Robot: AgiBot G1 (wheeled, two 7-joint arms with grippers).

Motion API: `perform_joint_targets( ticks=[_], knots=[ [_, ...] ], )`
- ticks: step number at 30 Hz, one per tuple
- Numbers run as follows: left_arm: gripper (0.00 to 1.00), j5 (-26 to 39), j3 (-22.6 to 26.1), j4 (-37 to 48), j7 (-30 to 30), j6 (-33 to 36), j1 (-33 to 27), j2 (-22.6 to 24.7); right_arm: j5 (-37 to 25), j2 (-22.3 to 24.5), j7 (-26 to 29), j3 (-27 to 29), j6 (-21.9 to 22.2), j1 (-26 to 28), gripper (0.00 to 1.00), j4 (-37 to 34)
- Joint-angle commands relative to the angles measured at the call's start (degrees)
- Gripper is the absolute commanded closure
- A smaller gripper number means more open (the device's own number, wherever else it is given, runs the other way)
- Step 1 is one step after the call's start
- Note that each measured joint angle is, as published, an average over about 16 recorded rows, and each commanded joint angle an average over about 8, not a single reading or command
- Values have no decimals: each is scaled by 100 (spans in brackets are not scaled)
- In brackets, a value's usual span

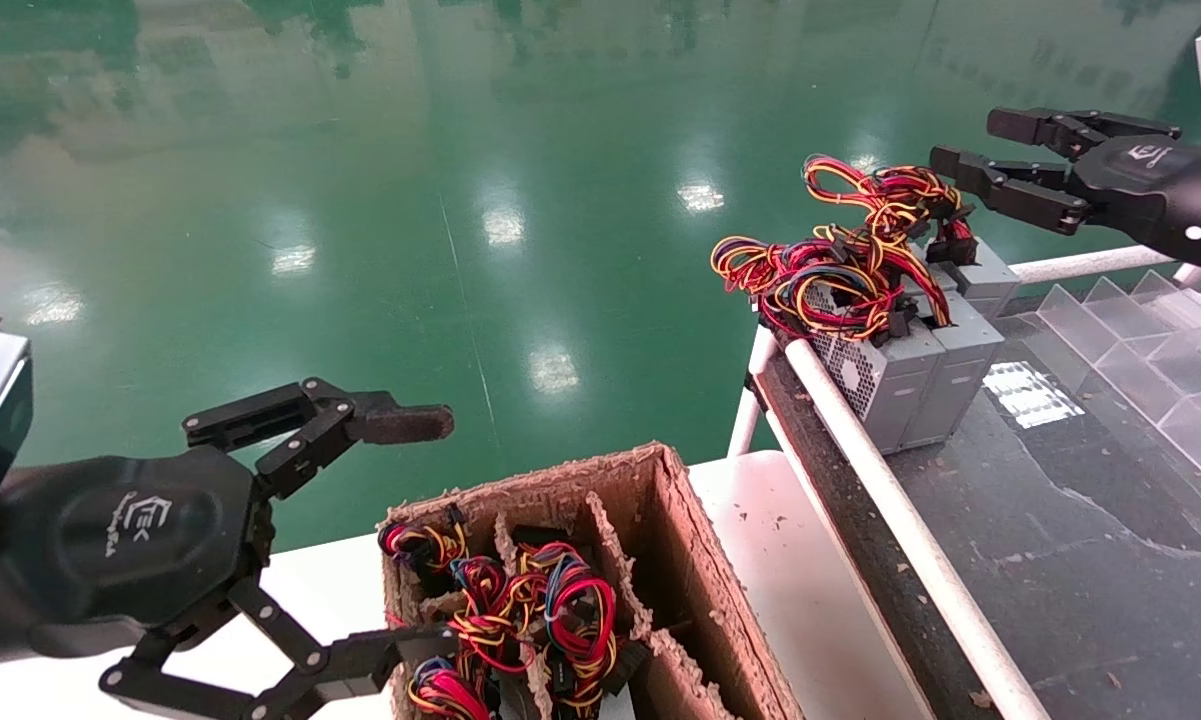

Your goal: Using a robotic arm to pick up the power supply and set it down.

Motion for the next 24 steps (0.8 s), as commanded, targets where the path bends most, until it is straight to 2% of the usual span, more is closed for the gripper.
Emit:
perform_joint_targets(
  ticks=[1,24],
  knots=[
    [0,0,0,1,0,0,0,0,76,39,46,26,-34,-101,0,169],
    [0,-2,4,2,3,0,-2,-1,1105,605,1017,291,-477,-1794,0,2992]
  ],
)
